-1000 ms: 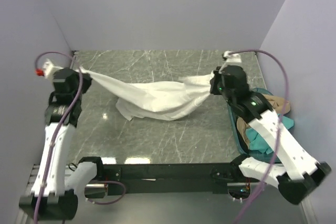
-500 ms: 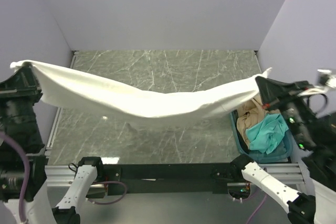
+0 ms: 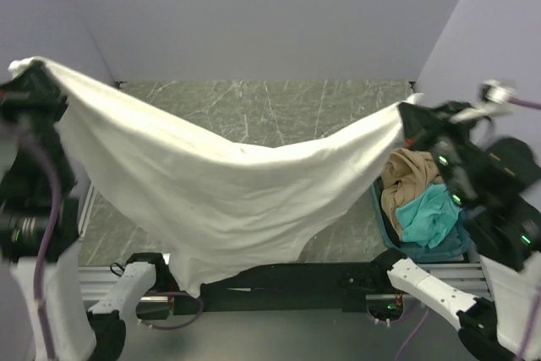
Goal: Fold and stack the t-shirts
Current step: Flatten the tshirt out
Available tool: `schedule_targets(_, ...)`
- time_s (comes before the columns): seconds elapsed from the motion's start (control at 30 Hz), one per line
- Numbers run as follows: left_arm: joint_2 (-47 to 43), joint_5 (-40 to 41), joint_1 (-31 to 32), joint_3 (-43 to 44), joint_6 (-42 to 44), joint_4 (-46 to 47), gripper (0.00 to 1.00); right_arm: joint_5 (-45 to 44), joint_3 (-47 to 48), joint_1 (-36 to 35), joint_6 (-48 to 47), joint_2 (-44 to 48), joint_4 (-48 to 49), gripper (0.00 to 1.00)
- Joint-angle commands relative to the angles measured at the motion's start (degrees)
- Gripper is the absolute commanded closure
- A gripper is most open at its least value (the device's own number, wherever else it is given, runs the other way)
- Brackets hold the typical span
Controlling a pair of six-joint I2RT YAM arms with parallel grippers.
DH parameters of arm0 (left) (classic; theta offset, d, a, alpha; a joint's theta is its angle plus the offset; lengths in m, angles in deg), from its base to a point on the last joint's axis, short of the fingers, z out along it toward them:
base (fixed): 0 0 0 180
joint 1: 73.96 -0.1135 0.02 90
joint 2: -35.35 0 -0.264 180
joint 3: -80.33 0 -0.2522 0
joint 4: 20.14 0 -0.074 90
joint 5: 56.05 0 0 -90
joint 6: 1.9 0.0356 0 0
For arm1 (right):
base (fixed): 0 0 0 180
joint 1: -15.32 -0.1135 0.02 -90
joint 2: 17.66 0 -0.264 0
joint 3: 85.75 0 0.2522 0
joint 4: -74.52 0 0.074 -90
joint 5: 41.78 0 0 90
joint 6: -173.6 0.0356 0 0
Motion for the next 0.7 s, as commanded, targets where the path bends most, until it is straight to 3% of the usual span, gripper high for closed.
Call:
schedule_targets(0.0,15.5,3.4,-0.1,-5.2,2.4,3.6,0.99,-5.7,-5.2,3.9,0.7,-12.0,3.1,1.00)
schedule_targets(0.07,21.3,2.1,-0.2,-5.8,2.4,3.8,0.99,6.3,-10.1,13.3,1.6,-16.0,6.2,1.00)
schedule_targets(0.13,29.8,0.7,-0.7,-7.5,2.1,4.7,0.83,11.8,-13.8,16.8,0.6,-23.4,13.9,1.00)
schedule_targets(0.17,35.6,-1.2,-1.6,-7.9,1.6,4.1,0.49,13.7,-16.0,18.1,-0.8,-26.4,16.5,1.00)
schedule_targets(0.23,41.4,-2.8,-2.7,-6.5,-1.1,1.3,0.20,15.2,-14.4,18.7,-1.8,-37.3,18.5,0.81)
schedule_targets(0.27,46.4,-3.4,-3.3,-4.7,-1.9,-2.5,0.01,14.7,-10.1,18.6,-3.2,-45.0,15.9,0.56)
schedule_targets(0.33,49.9,-3.2,-3.5,-3.4,-3.7,-5.2,0.01,10.9,-4.0,18.6,-3.0,-51.9,10.8,0.32)
schedule_targets(0.4,51.2,-3.9,-3.5,-5.4,-3.9,-4.4,0.01,6.7,2.6,18.5,-2.5,-57.1,6.2,0.15)
schedule_targets(0.53,48.0,-7.2,-3.5,-13.1,-3.8,-0.6,0.01,7.4,-0.1,16.8,-3.2,-53.5,8.2,0.12)
schedule_targets(0.67,43.6,-13.8,-3.3,-21.7,-3.8,4.3,0.01,6.2,-10.0,10.6,-0.7,-45.0,9.7,0.11)
